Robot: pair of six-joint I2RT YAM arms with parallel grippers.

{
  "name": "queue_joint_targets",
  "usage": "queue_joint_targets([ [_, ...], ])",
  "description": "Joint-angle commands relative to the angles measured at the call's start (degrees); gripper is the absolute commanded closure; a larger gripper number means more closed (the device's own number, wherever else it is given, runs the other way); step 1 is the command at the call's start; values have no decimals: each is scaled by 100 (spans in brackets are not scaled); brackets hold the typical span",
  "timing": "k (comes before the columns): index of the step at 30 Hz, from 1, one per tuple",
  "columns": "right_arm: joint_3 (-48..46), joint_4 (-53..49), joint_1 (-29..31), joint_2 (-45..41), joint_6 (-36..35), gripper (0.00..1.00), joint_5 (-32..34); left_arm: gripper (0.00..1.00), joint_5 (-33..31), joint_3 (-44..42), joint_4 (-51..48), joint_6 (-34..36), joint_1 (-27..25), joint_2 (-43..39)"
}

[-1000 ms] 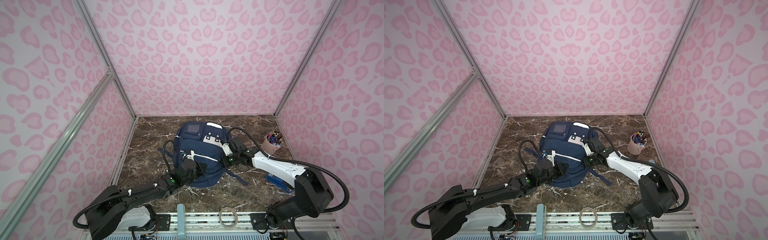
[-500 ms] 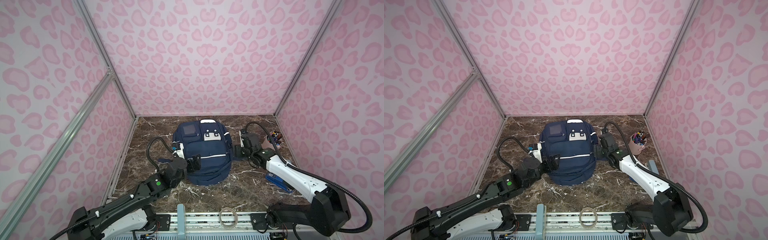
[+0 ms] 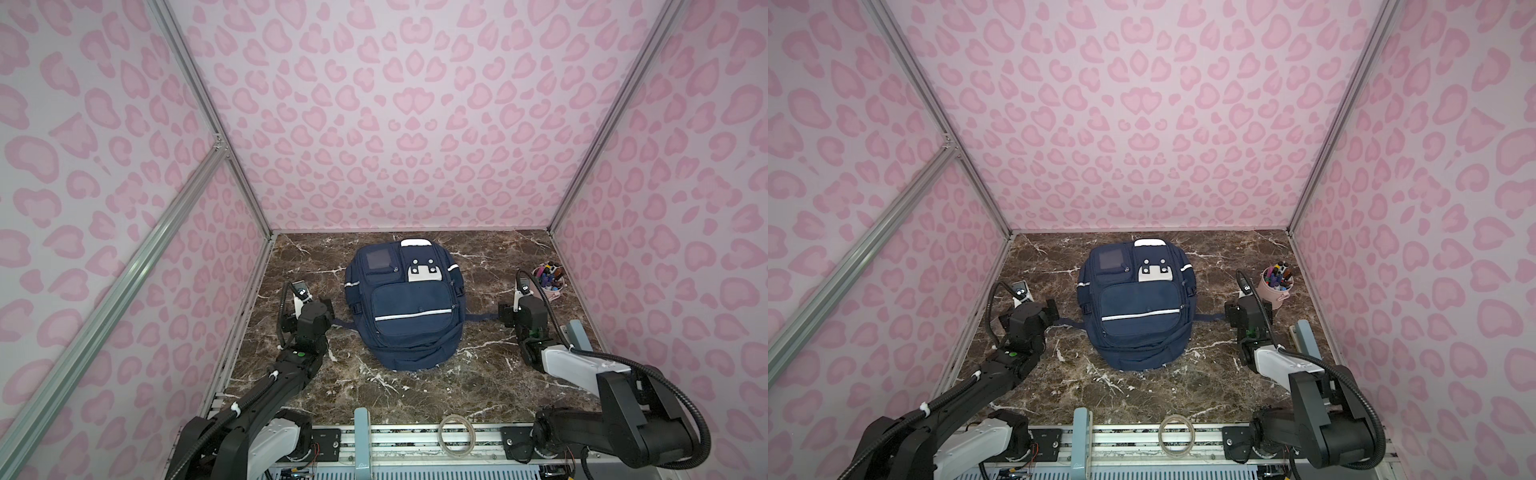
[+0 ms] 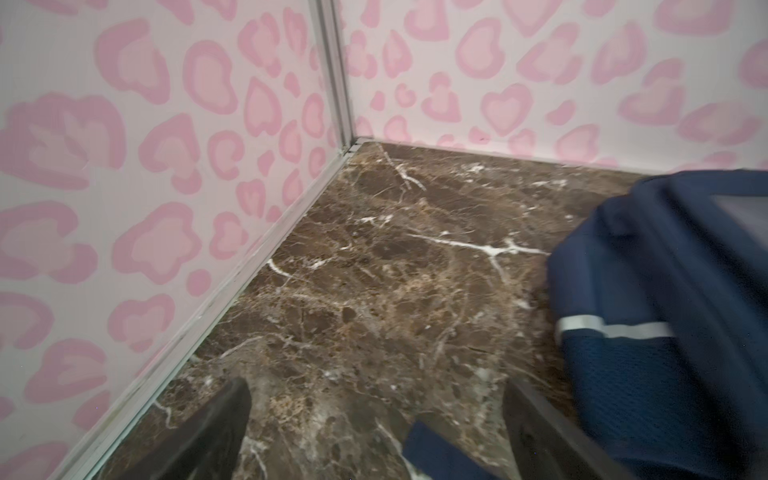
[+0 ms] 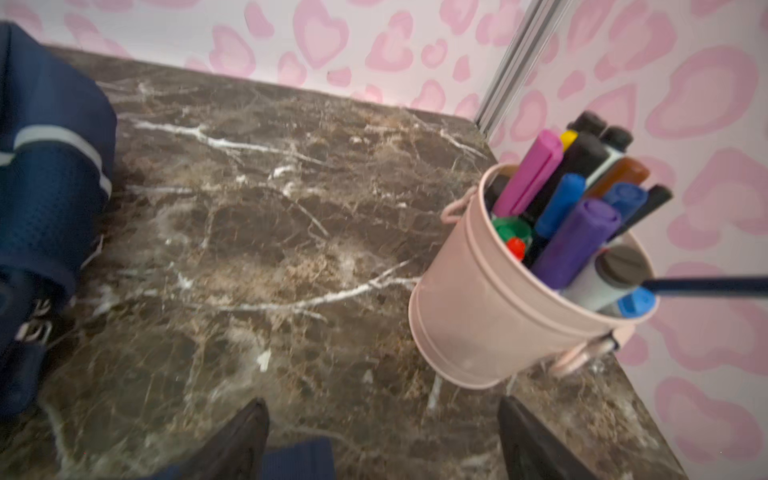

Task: Pack the student bag

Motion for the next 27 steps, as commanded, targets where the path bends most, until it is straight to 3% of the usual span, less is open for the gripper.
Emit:
queue_joint_targets([
  [1,-102,1535,-161,518,48,12,-278,3,741,-153,1371,273,373,646],
  [5,-505,3044,-429,1211,263,14,-483,4,1204,94,1795,503,685,1230],
  [9,-113,1889,-486,1001,432,10,-358,4,1917,116,2164,594,1100,1435],
  [10,-210,2143,-516,1050,452,2,-399,4,2140,147,2191,662,1144,1484],
  [13,-242,2295,-516,1096,446,1,-386,3,2726,-176,3341,749,1331,2049],
  [15,-144,1936,-519,996,436,1,-401,2,2776,-271,3477,523,1548,2096],
  [27,-152,1967,-511,998,405,1,-421,2,2726,-261,3484,554,1514,2104],
])
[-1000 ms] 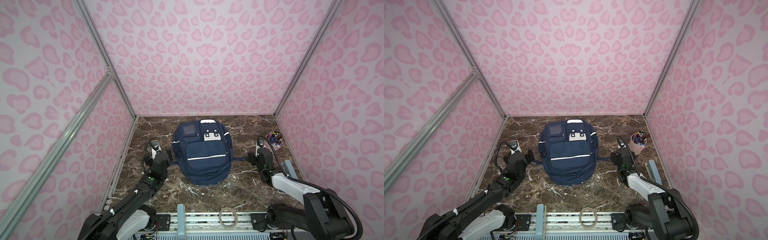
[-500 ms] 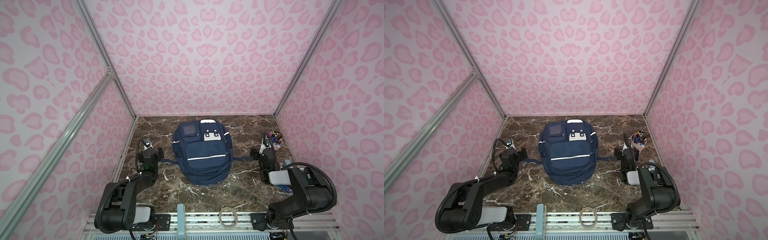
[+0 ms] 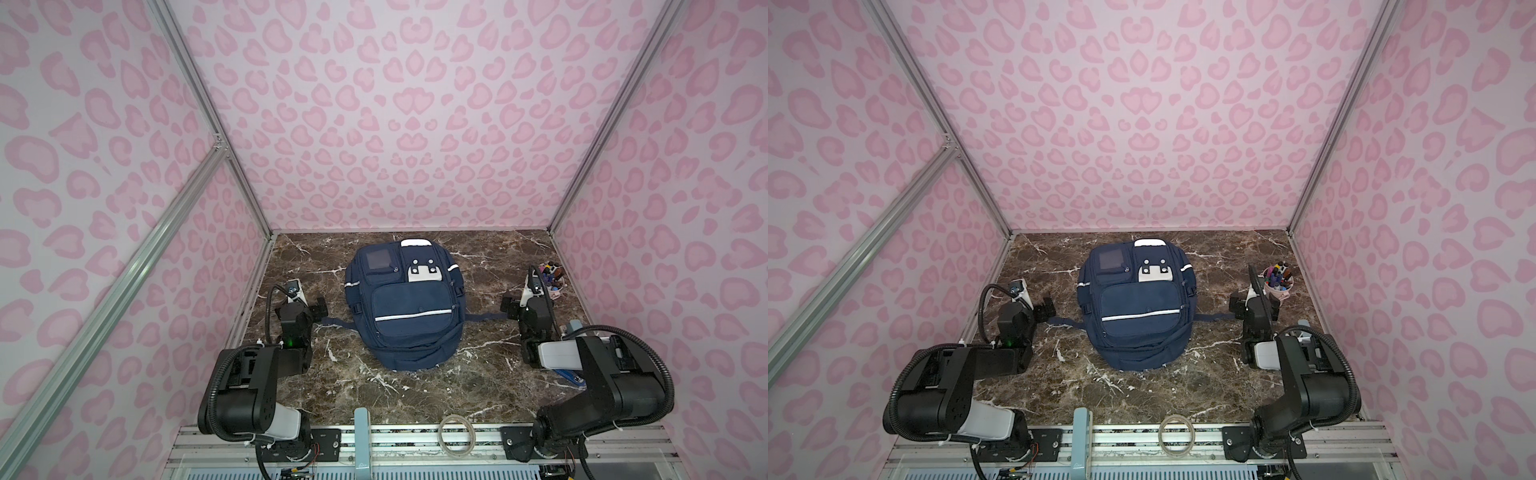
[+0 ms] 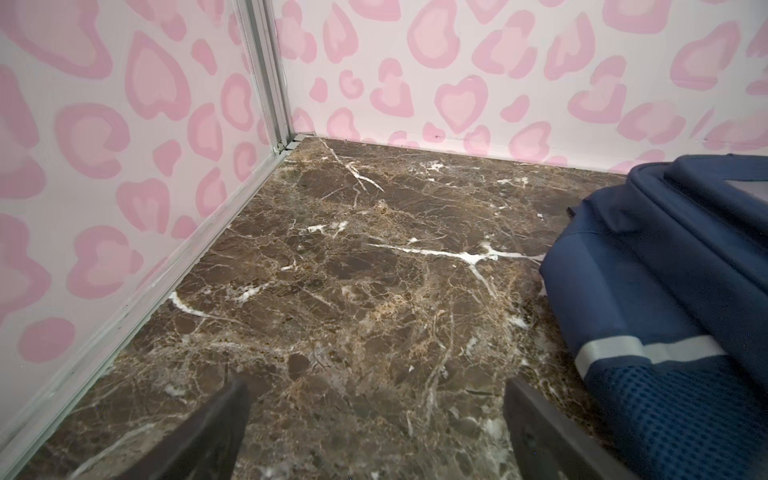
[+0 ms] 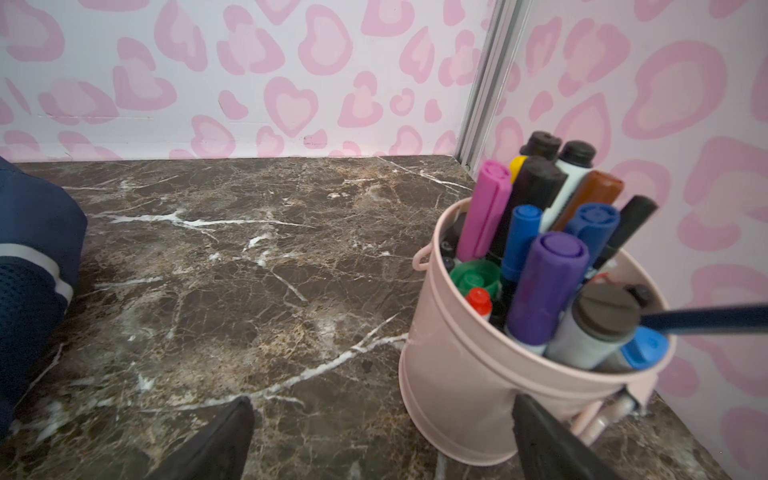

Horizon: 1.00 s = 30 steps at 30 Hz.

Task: Pack the student bag

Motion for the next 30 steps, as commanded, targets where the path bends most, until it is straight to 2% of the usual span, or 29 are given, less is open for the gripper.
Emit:
queue_joint_targets([
  [1,52,23,3,23,76,1,14,2,20,0,291,31,-14,-5],
  [12,52,3,-60,-1,48,1,-250,2,3,-16,312,36,-23,-19],
  [15,-18,282,-48,-88,-40,1,-318,2,-5,-15,313,36,-24,-22],
  [18,90,-817,12,-900,-208,1,-665,2,3,-18,308,37,-16,-13],
  [21,-138,-656,61,-1169,-339,1,-929,2,4,-13,309,37,-23,-17],
  [23,-242,-283,49,-1033,-313,1,-785,2,3,-8,313,34,-21,-10],
  [28,-42,506,-109,193,18,1,-507,2,-3,-14,313,32,-21,-19],
  [29,-149,684,-134,174,23,1,-563,2,4,-17,320,36,-17,-16],
  [30,11,309,-145,131,57,1,-534,2,7,-18,309,30,-24,-16],
])
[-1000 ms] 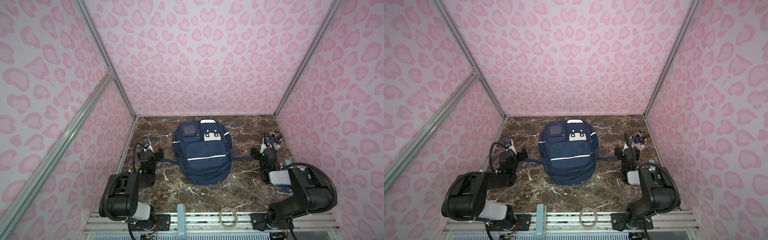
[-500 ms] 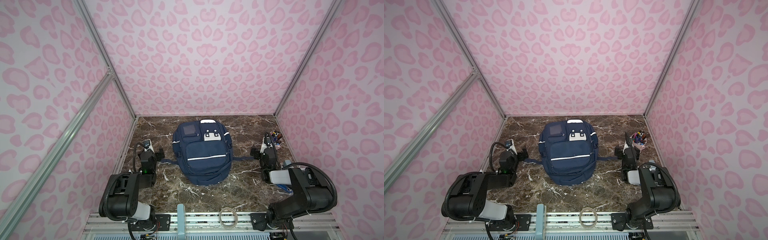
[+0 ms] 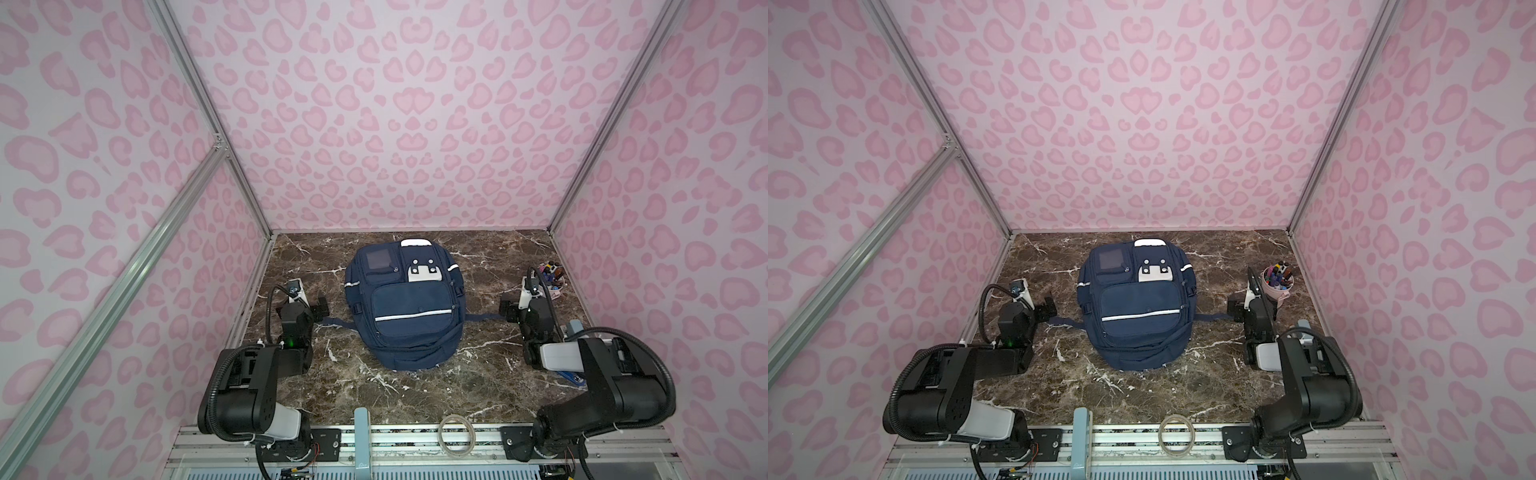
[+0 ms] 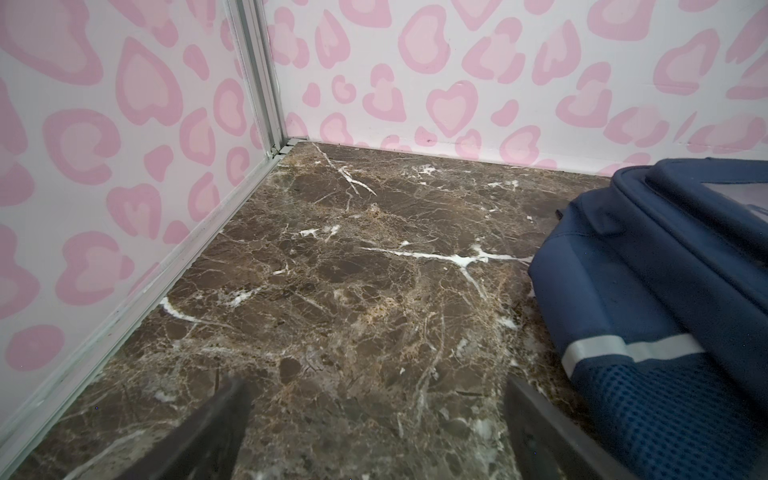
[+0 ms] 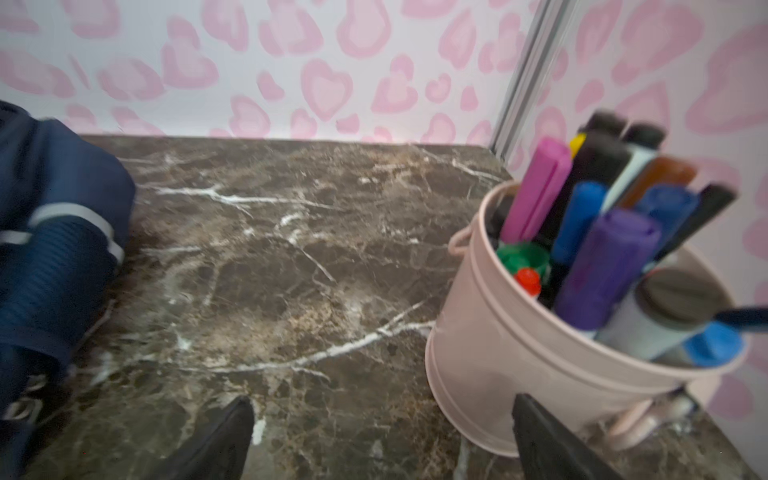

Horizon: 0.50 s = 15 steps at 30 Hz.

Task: Pack the student bag

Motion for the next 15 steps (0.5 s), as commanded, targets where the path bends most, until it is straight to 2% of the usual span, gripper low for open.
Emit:
queue_joint_targets([
  [1,177,71,-22,-55,132,1,76,2,-4,-3,255,38,3,-5],
  [5,29,538,-22,53,137,1,72,2,-4,4,242,33,5,-14],
  [8,167,64,-22,-80,123,1,63,2,-5,4,256,41,1,-13],
  [15,152,123,-22,-64,115,1,63,2,-13,122,82,22,-1,56],
])
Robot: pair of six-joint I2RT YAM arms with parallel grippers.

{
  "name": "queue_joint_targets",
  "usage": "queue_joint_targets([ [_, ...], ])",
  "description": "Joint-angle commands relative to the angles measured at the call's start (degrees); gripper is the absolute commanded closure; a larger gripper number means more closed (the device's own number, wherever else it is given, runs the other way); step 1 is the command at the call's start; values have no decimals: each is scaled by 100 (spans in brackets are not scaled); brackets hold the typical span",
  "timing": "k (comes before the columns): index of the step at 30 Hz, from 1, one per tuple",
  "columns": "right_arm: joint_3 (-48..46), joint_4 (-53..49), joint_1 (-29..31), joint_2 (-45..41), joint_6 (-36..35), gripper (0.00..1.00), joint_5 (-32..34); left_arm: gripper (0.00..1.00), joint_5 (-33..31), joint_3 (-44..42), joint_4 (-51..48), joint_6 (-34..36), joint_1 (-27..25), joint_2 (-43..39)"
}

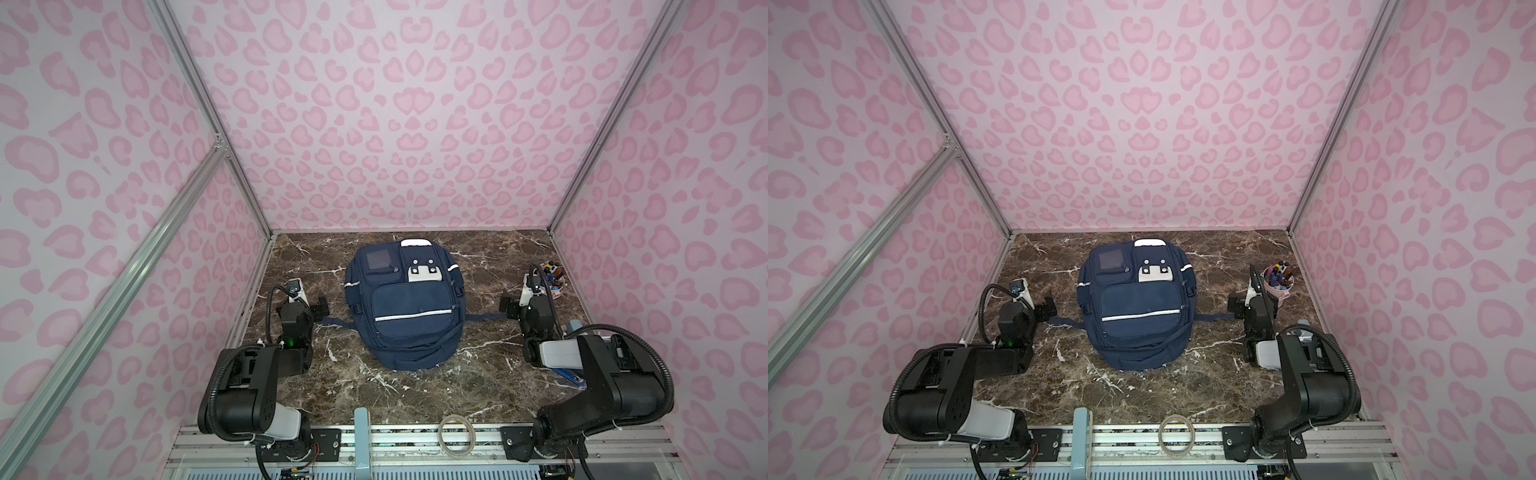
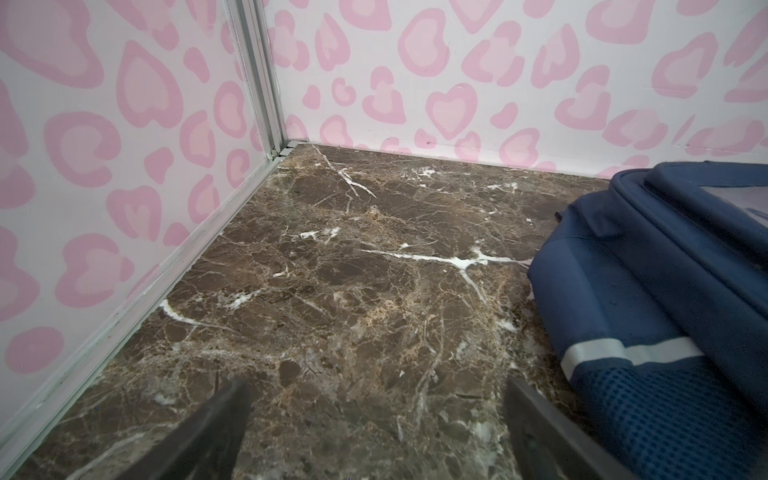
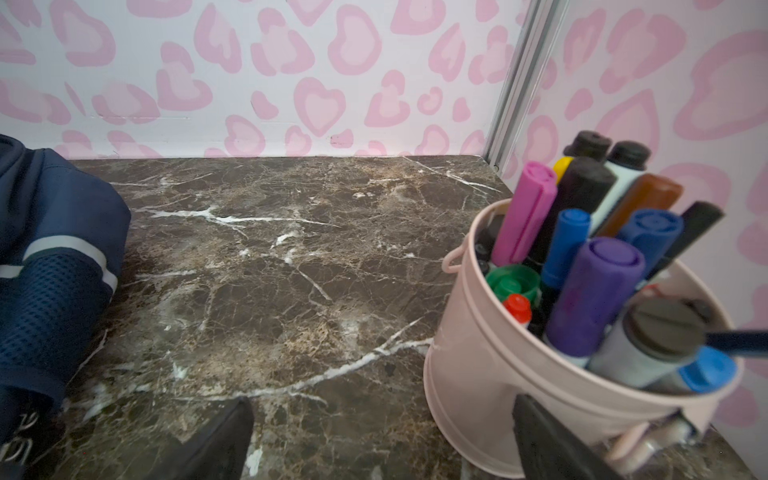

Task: Pack the student bag

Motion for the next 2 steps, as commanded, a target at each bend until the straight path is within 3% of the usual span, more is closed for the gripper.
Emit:
queue_joint_targets([
  [1,13,42,2,-13,36,1,22,2,-5,31,137,21,16,-7],
  [2,20,19,2,-16,37,1,22,2,9,-32,205,28,17,-48],
])
